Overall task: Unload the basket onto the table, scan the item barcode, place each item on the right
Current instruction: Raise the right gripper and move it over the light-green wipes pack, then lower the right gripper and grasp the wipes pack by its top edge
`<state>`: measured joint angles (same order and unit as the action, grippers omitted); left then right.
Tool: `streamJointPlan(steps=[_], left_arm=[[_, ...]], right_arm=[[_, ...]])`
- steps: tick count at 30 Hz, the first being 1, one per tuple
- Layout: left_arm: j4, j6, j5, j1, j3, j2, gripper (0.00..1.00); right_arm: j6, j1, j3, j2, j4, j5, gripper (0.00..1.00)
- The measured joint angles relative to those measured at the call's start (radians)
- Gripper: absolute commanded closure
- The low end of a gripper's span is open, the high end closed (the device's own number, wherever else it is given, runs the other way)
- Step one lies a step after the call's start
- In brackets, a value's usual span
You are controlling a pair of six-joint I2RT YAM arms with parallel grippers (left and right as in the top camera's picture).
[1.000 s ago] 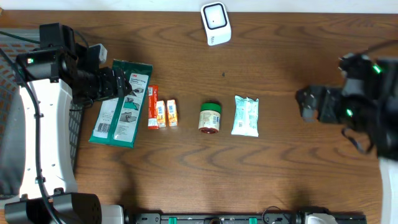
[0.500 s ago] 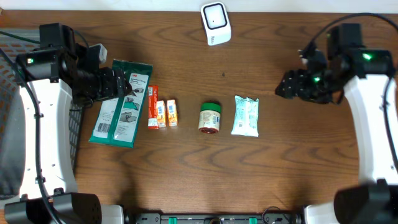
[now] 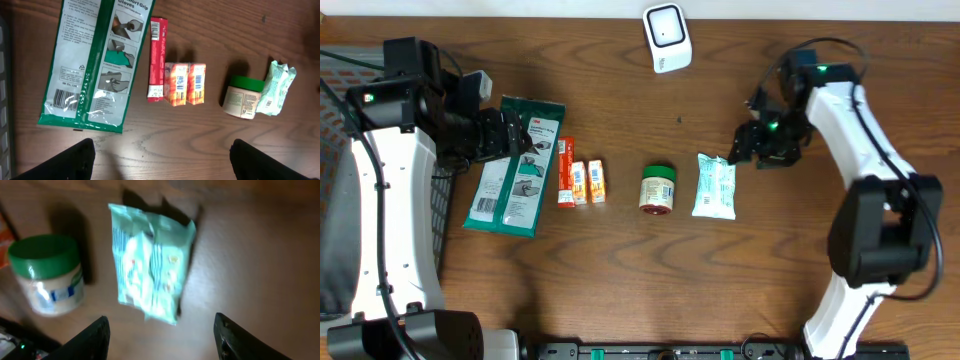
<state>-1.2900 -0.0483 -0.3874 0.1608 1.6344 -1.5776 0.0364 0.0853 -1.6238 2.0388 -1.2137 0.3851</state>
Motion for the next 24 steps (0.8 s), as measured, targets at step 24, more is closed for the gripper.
streamJointPlan(steps=[24], left_arm=[[0.0, 0.0, 0.0, 0.0, 0.0, 0.0, 0.13]], right_arm=[[-0.019, 0.053, 0.244, 0.035, 0.417, 0.068, 0.48]])
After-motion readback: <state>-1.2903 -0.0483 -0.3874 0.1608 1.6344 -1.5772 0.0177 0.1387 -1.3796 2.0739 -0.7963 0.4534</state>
